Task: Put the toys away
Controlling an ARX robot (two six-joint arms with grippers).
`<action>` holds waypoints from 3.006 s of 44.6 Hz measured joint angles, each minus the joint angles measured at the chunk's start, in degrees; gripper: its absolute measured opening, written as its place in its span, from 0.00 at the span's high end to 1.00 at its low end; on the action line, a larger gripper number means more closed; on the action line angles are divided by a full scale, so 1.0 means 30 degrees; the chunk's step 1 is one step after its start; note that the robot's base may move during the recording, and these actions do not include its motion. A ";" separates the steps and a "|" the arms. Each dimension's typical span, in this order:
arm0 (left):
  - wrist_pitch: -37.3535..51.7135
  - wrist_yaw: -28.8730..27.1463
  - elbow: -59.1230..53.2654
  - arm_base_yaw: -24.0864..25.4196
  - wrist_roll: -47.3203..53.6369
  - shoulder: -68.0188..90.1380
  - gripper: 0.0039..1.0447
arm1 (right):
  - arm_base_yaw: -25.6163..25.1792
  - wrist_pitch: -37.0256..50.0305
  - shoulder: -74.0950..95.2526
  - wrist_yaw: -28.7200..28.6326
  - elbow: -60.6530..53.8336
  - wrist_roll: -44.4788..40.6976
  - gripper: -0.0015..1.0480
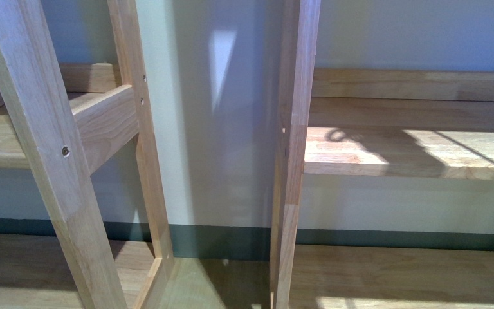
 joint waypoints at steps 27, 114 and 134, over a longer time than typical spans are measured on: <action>0.0000 0.0000 0.0000 0.0000 0.0000 0.0000 0.06 | 0.0911 -0.0226 -0.1523 0.2237 0.0889 -0.3563 0.11; 0.0000 0.0015 0.0000 0.0000 0.0000 0.0000 0.06 | -0.1792 0.3891 -3.7587 0.4444 -4.7065 -2.0036 0.40; 0.0000 0.0000 0.0000 0.0000 0.0000 0.0000 0.06 | -0.1792 0.5289 -3.9976 0.4437 -5.1051 -2.0305 0.97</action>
